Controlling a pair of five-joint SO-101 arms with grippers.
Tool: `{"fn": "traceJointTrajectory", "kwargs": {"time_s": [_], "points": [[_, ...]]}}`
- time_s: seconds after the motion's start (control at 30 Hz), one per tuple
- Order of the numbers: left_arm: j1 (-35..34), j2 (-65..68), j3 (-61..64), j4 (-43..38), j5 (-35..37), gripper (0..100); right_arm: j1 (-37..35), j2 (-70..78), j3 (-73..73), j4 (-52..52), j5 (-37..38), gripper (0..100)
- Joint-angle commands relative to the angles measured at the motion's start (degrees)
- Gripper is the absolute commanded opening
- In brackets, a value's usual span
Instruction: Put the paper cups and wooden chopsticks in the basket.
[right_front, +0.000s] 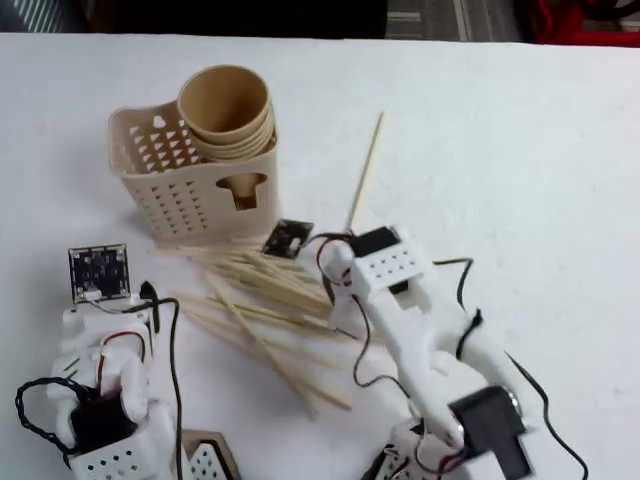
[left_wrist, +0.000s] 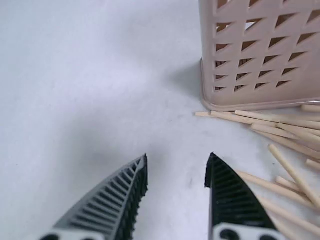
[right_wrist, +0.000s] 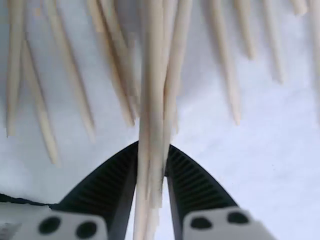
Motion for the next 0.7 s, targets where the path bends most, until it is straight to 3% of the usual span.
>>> {"fn": "traceJointTrajectory", "kwargs": {"time_s": [0.0, 0.27, 0.4, 0.67], "points": [[-0.2, -0.5, -0.3, -1.2, 0.5, 20, 2.5, -6.0, 3.1, -0.1, 2.5, 1.8], [-0.2, -0.5, -0.3, -1.2, 0.5, 20, 4.8, -8.0, 8.5, -4.5, 5.5, 3.3], [-0.2, -0.5, -0.3, -1.2, 0.5, 20, 4.4, -8.3, 7.6, -3.2, 2.1, 17.8], [-0.2, -0.5, -0.3, -1.2, 0.5, 20, -2.9, -8.0, 6.5, -3.7, -2.3, 19.8]]}}
